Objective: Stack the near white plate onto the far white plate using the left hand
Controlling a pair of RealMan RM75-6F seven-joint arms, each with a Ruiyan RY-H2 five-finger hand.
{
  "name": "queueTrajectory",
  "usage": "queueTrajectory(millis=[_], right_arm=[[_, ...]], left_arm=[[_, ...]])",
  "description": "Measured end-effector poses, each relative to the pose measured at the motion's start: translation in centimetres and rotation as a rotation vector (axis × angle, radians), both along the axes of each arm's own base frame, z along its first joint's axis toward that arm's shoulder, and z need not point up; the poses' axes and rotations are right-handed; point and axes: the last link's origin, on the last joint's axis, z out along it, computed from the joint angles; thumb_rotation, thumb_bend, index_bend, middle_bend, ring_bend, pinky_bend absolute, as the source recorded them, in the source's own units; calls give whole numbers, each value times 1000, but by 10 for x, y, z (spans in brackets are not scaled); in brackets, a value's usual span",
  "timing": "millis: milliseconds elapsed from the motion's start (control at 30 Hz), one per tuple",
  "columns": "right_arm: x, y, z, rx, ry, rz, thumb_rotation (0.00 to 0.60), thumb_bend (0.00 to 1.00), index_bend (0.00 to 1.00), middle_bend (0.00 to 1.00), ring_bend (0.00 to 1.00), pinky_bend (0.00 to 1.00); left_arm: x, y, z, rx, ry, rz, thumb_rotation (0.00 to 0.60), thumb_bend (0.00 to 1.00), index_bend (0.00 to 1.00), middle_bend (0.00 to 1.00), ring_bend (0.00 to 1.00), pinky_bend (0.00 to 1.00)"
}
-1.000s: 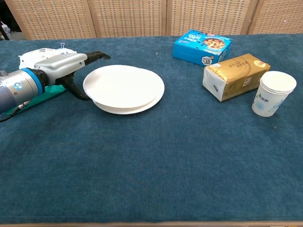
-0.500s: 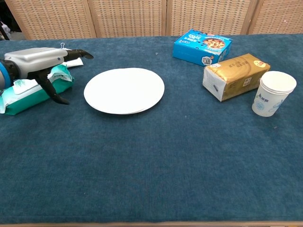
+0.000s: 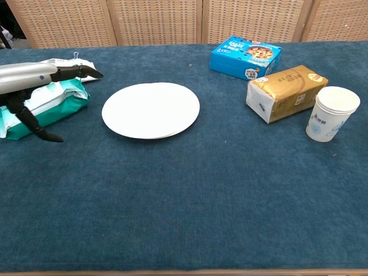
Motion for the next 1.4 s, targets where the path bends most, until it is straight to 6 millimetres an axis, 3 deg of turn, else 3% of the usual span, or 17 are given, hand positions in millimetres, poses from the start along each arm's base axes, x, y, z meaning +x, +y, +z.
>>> queueTrajectory(millis=[167, 433, 867, 1400], right_arm=[[1, 0, 1, 5, -6, 7, 600, 0, 0, 0, 0, 0], [2, 2, 4, 0, -22, 16, 600, 0, 0, 0, 0, 0], [0, 2, 6, -5, -26, 11, 600, 0, 0, 0, 0, 0], [-1, 0, 7, -9, -23, 3, 600, 0, 0, 0, 0, 0]], left_arm=[[-5, -24, 8, -26, -24, -3, 600, 0, 0, 0, 0, 0], [3, -40, -5, -125, -20, 1, 600, 0, 0, 0, 0, 0], [40, -6, -49, -290, -45, 131, 600, 0, 0, 0, 0, 0], [49, 22, -85, -315, -30, 199, 600, 0, 0, 0, 0, 0]])
